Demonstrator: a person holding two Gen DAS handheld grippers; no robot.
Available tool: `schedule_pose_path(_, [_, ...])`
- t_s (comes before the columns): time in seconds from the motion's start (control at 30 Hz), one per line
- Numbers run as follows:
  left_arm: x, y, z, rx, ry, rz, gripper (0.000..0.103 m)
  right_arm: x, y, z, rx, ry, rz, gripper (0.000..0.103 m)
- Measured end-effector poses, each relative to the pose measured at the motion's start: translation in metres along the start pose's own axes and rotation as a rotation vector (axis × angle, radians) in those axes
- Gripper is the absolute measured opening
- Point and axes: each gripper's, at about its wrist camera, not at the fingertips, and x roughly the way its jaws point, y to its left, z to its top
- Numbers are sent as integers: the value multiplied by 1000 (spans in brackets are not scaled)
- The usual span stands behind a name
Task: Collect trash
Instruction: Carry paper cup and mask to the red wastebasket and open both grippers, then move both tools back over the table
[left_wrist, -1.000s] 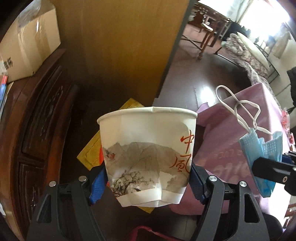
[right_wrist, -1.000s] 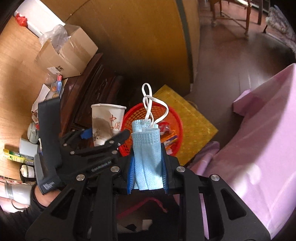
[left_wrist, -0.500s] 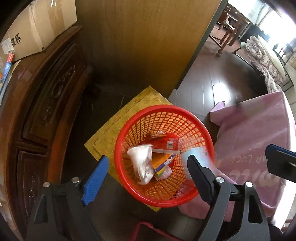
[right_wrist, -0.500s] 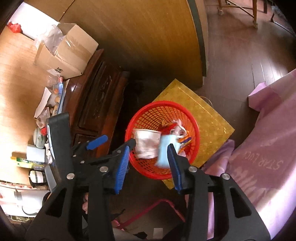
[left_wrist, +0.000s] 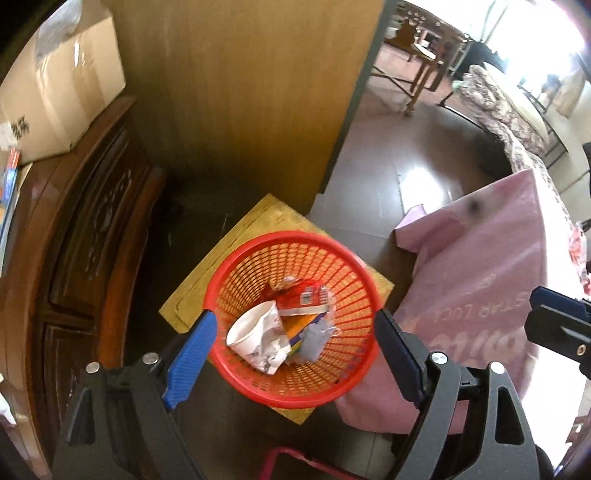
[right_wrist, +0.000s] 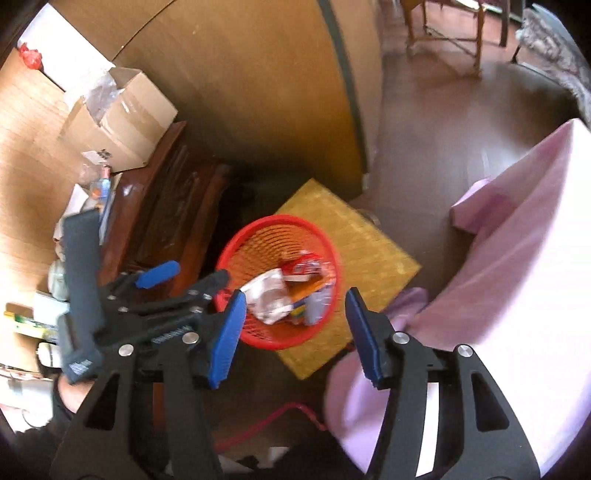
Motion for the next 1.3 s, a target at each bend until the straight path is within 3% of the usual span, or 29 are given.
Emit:
schedule_pose_path(0.27, [-23,-52,12,83,-44,-37,87,-55,-55,-23,69,-100,-70,60])
schedule_pose_path(0.43, [-35,-102,16,164,-70,-58,88,-87,-102,-45,149,-159,-99,61])
schedule_pose_path(0.53, [-39,-131,16,205,-83,-74,91,-106,-135,-61,205,-201,-131,68])
schedule_pose_path(0.73, [-36,-195,18,255,-76,-142,92,-138,-200,-92,327,-268,-209,68])
schedule_pose_path(0.9, [-28,-255,21,306,-59,-209,92,-156,-255,-116,449,-320,-261,68])
schedule_pose_path(1.3, [1,-387,28,490,-59,-229,92,-159,-344,-132,569,-354,-407,68])
